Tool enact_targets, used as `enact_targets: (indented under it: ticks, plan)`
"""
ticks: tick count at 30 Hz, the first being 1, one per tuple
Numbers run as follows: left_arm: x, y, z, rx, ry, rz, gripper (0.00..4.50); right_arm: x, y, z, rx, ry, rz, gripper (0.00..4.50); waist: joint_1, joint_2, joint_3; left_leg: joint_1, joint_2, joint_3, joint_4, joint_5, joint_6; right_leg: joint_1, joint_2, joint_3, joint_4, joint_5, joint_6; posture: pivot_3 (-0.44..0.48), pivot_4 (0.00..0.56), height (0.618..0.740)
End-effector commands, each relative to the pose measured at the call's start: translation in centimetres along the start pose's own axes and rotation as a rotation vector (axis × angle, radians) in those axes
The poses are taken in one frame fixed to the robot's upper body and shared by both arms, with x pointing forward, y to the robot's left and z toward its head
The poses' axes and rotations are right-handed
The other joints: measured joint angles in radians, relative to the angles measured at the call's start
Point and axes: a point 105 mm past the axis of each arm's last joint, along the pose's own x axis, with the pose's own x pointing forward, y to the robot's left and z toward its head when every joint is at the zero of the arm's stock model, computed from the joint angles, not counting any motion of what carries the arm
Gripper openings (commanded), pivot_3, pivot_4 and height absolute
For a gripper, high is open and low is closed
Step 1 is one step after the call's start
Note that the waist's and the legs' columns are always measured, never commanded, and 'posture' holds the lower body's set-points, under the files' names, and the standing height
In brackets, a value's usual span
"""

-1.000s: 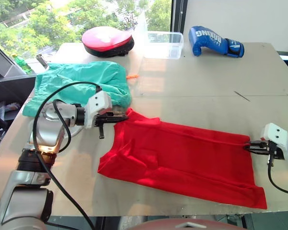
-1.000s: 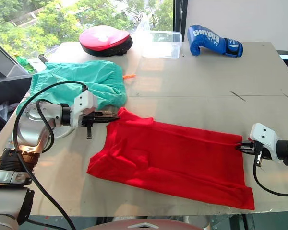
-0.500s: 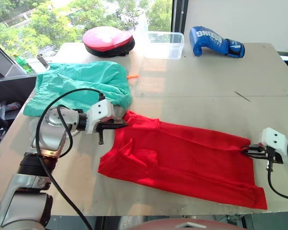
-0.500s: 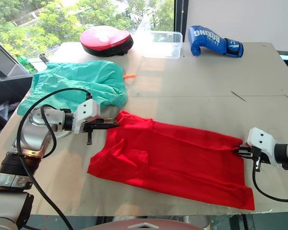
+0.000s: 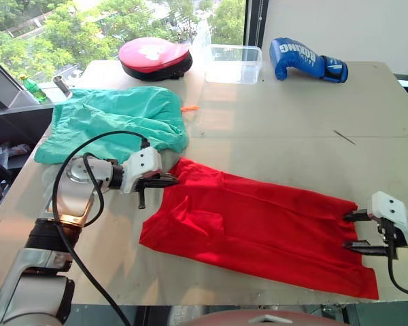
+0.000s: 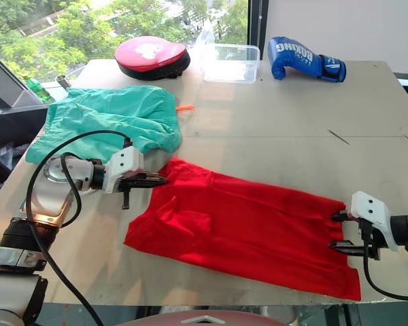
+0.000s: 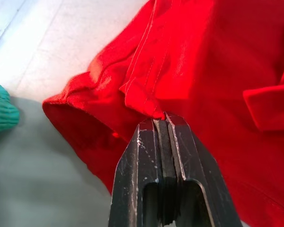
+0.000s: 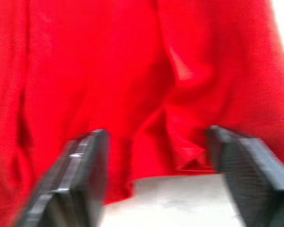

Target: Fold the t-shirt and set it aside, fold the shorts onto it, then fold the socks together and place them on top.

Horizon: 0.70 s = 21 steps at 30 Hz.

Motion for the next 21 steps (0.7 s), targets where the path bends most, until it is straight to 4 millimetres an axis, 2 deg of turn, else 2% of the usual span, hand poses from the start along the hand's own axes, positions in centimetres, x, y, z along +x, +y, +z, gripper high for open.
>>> enact_targets:
  ticks: [1, 5, 10, 15, 17, 18, 20, 21]
  plan:
    - [-0.6, 0.4, 0.2, 0.029, 0.017, 0.013, 0.00, -0.6, -0.3, 0.6, 0.004, -0.042, -0.039, 4.40, 0.000, 0.000, 0.000, 0.000, 0.000, 0.000, 0.000, 0.000, 0.000, 0.000, 0.000, 0.000, 0.000, 0.000, 0.000, 0.000, 0.150, 0.731]
    - [-0.6, 0.7, 0.3, 0.033, 0.012, 0.023, 0.00, -0.9, -0.6, 0.9, 0.017, -0.091, -0.080, 4.40, 0.000, 0.000, 0.000, 0.000, 0.000, 0.000, 0.000, 0.000, 0.000, 0.000, 0.000, 0.000, 0.000, 0.000, 0.000, 0.000, 0.150, 0.731]
    - [-0.7, 0.7, 0.9, 0.013, -0.056, 0.027, 0.00, -1.6, -0.6, 2.2, 0.070, -0.210, -0.114, 4.40, 0.000, 0.000, 0.000, 0.000, 0.000, 0.000, 0.000, 0.000, 0.000, 0.000, 0.000, 0.000, 0.000, 0.000, 0.000, 0.000, 0.150, 0.731]
    - [-0.8, 0.4, 1.3, 0.009, -0.127, -0.005, 0.00, -1.7, -0.6, 2.6, 0.083, -0.233, -0.124, 4.40, 0.000, 0.000, 0.000, 0.000, 0.000, 0.000, 0.000, 0.000, 0.000, 0.000, 0.000, 0.000, 0.000, 0.000, 0.000, 0.000, 0.150, 0.731]
    - [-0.8, 0.3, 1.3, 0.009, -0.148, -0.018, 0.68, -1.6, -0.6, 2.6, 0.083, -0.233, -0.125, 4.50, 0.000, 0.000, 0.000, 0.000, 0.000, 0.000, 0.000, 0.000, 0.000, 0.000, 0.000, 0.000, 0.000, 0.000, 0.000, 0.000, 0.150, 0.731]
    - [-0.9, 0.2, 1.3, 0.006, -0.155, -0.031, 0.88, -1.6, -0.6, 2.6, 0.083, -0.233, -0.127, 4.50, 0.000, 0.000, 0.000, 0.000, 0.000, 0.000, 0.000, 0.000, 0.000, 0.000, 0.000, 0.000, 0.000, 0.000, 0.000, 0.000, 0.150, 0.731]
    - [-1.1, 0.0, 1.2, 0.001, -0.159, -0.060, 1.61, -1.5, -0.7, 2.6, 0.082, -0.232, -0.133, 4.50, 0.000, 0.000, 0.000, 0.000, 0.000, 0.000, 0.000, 0.000, 0.000, 0.000, 0.000, 0.000, 0.000, 0.000, 0.000, 0.000, 0.150, 0.731]
    - [-1.3, -0.2, 1.1, -0.003, -0.159, -0.078, 2.16, -1.6, -0.7, 2.6, 0.081, -0.229, -0.137, 4.50, 0.000, 0.000, 0.000, 0.000, 0.000, 0.000, 0.000, 0.000, 0.000, 0.000, 0.000, 0.000, 0.000, 0.000, 0.000, 0.000, 0.150, 0.731]
